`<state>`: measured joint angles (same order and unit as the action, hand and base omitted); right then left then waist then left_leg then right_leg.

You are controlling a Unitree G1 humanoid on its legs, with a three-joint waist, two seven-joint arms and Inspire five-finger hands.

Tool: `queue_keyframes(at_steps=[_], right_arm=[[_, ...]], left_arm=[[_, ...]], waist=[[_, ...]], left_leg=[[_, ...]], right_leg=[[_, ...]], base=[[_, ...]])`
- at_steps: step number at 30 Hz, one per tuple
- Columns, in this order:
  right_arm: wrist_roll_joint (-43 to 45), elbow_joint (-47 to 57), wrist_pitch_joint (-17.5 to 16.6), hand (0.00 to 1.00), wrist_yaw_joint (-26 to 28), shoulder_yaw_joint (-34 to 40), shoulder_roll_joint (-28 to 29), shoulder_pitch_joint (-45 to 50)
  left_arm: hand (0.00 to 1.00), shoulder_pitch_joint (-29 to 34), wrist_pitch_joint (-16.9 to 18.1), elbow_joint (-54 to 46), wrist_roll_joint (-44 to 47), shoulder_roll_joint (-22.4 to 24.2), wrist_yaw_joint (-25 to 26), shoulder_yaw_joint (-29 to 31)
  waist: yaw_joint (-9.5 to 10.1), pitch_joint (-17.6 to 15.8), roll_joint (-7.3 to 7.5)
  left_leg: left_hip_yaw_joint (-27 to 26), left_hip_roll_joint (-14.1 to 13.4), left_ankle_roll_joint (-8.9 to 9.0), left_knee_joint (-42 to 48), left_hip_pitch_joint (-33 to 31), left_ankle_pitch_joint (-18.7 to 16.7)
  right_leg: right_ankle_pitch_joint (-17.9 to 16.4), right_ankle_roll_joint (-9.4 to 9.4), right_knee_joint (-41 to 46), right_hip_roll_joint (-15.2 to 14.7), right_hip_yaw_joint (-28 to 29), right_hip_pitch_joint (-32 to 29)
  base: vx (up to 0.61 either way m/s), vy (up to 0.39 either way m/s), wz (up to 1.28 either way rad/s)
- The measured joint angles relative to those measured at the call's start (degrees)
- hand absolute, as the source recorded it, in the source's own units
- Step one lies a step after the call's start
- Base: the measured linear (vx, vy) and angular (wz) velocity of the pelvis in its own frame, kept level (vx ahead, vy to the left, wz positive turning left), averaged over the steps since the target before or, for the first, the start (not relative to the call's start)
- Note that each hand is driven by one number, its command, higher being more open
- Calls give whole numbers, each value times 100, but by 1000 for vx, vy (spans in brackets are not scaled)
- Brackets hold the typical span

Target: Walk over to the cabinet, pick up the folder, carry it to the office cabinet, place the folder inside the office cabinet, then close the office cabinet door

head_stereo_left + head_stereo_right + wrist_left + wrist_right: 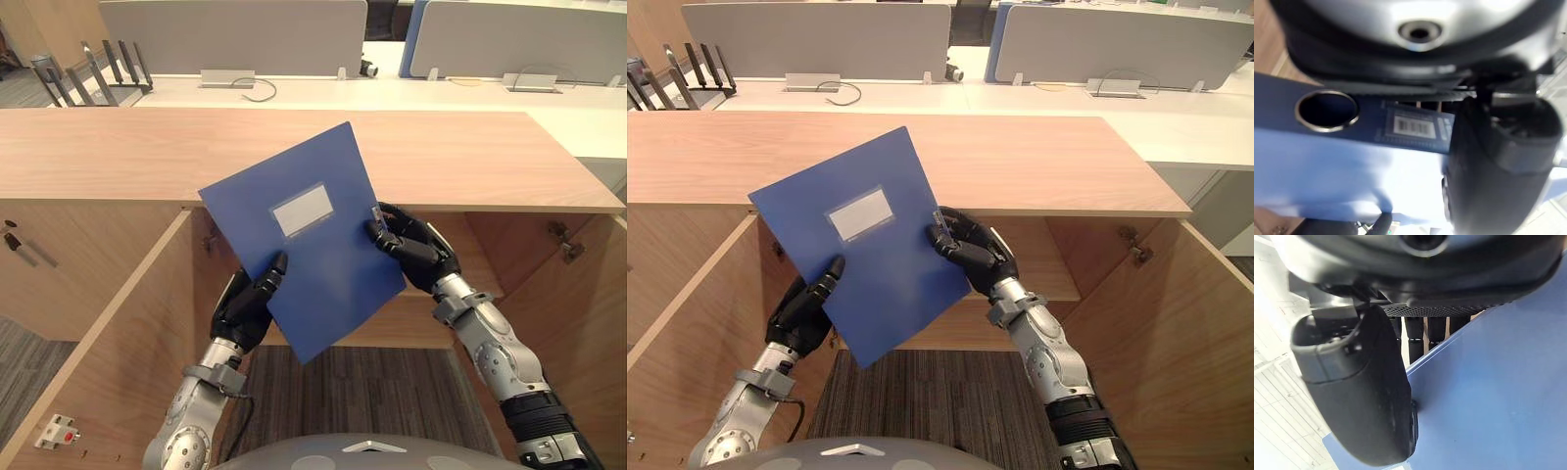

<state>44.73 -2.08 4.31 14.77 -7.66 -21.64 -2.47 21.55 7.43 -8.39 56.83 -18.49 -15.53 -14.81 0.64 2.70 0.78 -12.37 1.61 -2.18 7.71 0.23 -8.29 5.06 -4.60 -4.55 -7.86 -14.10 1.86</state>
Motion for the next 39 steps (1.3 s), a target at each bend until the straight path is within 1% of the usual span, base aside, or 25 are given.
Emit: queue_keyframes(at_steps=[4,7,12,17,19,20,23,26,28,30,31,32,33,34,36,37,39], right_arm=[[21,-8,1,0,5,-132,-49,0],[122,-92,1,0,4,-297,-87,0],[292,-328,1,0,4,-603,-148,-4],[401,-346,-1,0,4,-916,-386,-104],[527,-356,-15,0,4,-1114,-600,-234],[620,-398,-21,100,4,-1260,-799,-373],[673,-408,-24,100,5,-1418,-1091,-575],[904,-407,-106,100,6,-1770,-1587,-948],[992,-405,-142,100,21,-1874,-1722,-1074],[981,-404,-145,100,47,-1988,-1852,-1181],[765,-383,-139,100,148,-2191,-2051,-1259],[519,-378,-64,100,240,-2476,-2302,-1340],[305,-380,172,100,317,-2829,-2573,-1428],[309,-387,340,100,321,-2902,-2644,-1394],[308,-392,532,100,321,-2937,-2645,-1285],[305,-402,575,100,321,-2937,-2646,-1235],[296,-409,614,100,321,-2934,-2646,-1192]], left_arm=[[0,-21,19,260,212,-135,-249,21],[0,-155,22,654,381,-232,-528,50],[0,-193,21,1042,378,-354,-655,47],[0,-198,12,1257,374,-475,-756,-18],[0,-200,11,1295,372,-563,-779,-94],[0,-224,7,1317,372,-635,-779,-199],[0,-422,-1,1519,372,-670,-781,-355],[0,-628,-8,1555,376,-738,-778,-457],[0,-718,-21,1586,376,-737,-772,-457],[0,-840,-27,1668,377,-734,-736,-478],[0,-945,-51,1720,374,-737,-674,-482],[0,-1042,-70,1736,294,-770,-670,-509],[0,-1172,-95,1736,59,-917,-666,-614],[0,-1212,-190,1736,-74,-1065,-633,-691],[0,-1210,-325,1794,-115,-1121,-601,-742],[0,-1209,-402,1808,-129,-1120,-596,-761],[0,-1210,-433,1809,-184,-1121,-578,-778]], waist=[[-6,0,7],[-17,-2,25],[-46,-5,42],[-67,-18,62],[-75,-22,69],[-72,-22,69],[-47,-22,70],[-45,-25,77],[-56,-28,81],[-60,-28,80],[-57,-29,75],[-33,-29,76],[-4,-27,78],[2,-30,74],[-35,-47,47],[-53,-47,37],[-86,-46,30]], left_leg=[[4,-1,2,-7,-1,12],[20,-3,10,-40,7,49],[30,-18,25,-89,21,97],[28,-34,36,-81,17,113],[23,-39,37,-67,12,114],[21,-41,38,-51,6,113],[21,-53,44,13,-51,108],[18,-78,51,93,-135,105],[17,-108,59,129,-159,100],[17,-129,75,174,-176,90],[18,-143,82,205,-189,85],[19,-152,87,208,-192,81],[20,-163,93,213,-190,78],[22,-167,101,211,-191,73],[22,-170,101,209,-201,74],[22,-172,102,208,-201,74],[21,-182,106,206,-197,74]], right_leg=[[0,0,-2,3,-4,0],[2,3,-3,8,-19,4],[25,35,-11,28,-27,-1],[51,64,-34,41,-19,-2],[62,69,-35,45,-12,-2],[70,70,-35,45,-9,-2],[91,85,-36,49,-11,-23],[130,119,-36,64,-6,-78],[144,139,-37,85,-5,-79],[146,142,-36,98,-2,-78],[146,143,-36,106,-1,-75],[146,143,-36,113,-1,-69],[147,146,-36,120,-1,-59],[146,146,-36,125,-1,-61],[146,146,-36,127,1,-71],[146,147,-36,129,1,-71],[142,152,-36,140,3,-71]], base=[[0,0,0],[0,0,1],[0,0,0],[0,0,0],[-47,-18,-1],[-36,-13,0],[-25,-8,0],[-42,-19,-1],[-51,-31,0],[-47,-30,0],[-57,-33,0],[-69,-36,1],[-69,-31,0],[-52,-22,-1],[-36,-14,-1],[0,0,0],[0,0,0]])
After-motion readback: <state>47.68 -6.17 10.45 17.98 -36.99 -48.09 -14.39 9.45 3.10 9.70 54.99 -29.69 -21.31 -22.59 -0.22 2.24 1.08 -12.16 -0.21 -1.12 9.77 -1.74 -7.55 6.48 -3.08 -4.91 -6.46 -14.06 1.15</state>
